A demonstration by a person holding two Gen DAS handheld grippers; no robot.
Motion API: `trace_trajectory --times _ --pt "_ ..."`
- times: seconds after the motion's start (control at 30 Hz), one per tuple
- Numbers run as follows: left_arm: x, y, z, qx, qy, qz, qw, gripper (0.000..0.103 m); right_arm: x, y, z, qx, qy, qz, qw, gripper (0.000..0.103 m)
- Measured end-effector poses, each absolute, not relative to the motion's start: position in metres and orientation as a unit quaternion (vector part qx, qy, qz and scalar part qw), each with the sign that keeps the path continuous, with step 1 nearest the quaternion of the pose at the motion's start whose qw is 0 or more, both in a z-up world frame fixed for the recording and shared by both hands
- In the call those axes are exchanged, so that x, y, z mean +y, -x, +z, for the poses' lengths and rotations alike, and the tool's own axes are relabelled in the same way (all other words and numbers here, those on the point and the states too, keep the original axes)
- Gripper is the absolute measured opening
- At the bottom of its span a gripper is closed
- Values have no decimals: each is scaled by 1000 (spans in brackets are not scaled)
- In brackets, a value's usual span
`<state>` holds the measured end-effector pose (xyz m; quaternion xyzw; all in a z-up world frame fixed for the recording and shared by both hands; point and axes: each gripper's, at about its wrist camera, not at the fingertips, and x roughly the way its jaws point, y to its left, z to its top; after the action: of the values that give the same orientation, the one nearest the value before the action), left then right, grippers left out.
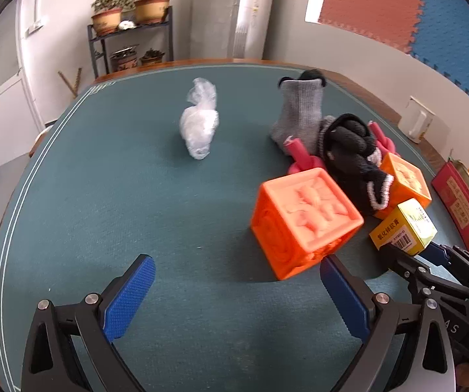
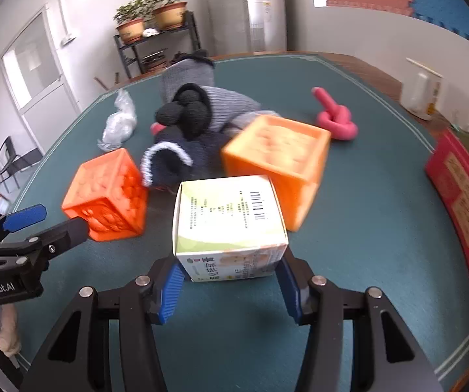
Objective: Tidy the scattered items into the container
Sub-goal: 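Grasp the white-green box with the right gripper while the left grasps the orange cube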
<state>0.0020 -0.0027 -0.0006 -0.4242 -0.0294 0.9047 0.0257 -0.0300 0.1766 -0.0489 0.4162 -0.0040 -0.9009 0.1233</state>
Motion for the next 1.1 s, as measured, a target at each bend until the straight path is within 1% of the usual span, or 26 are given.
trace_trajectory --times 0.27,0.4,0.57,0.6,0.63,0.67,0.7,0.8,0.9,1.1 --pt "-11 -16 -13 -6 424 905 37 102 209 16 -43 -20 -407 -910 76 56" --pt "26 4 -2 -14 426 904 16 102 216 15 -42 -33 -405 -911 74 56" --pt "29 21 -13 -4 440 898 -27 101 217 18 -44 -50 -406 -909 83 56" --pt "32 24 -16 -1 441 897 -34 98 217 18 -44 -51 -406 -908 85 56" --pt "36 27 -18 -1 444 895 -38 91 216 19 -44 -53 -407 -908 87 56" --pt "40 29 -19 -7 448 893 -34 86 216 19 -45 -54 -407 -907 88 56" --pt "43 30 -22 -15 453 891 -25 77 216 19 -45 -54 -408 -907 90 56" --pt "59 32 -24 -46 443 895 -15 61 214 20 -47 -51 -412 -905 91 56" --pt "67 32 -28 -57 437 898 -14 60 213 21 -48 -49 -414 -905 89 56" --pt "87 28 -33 -49 448 893 -23 60 210 21 -48 -47 -414 -905 83 56"
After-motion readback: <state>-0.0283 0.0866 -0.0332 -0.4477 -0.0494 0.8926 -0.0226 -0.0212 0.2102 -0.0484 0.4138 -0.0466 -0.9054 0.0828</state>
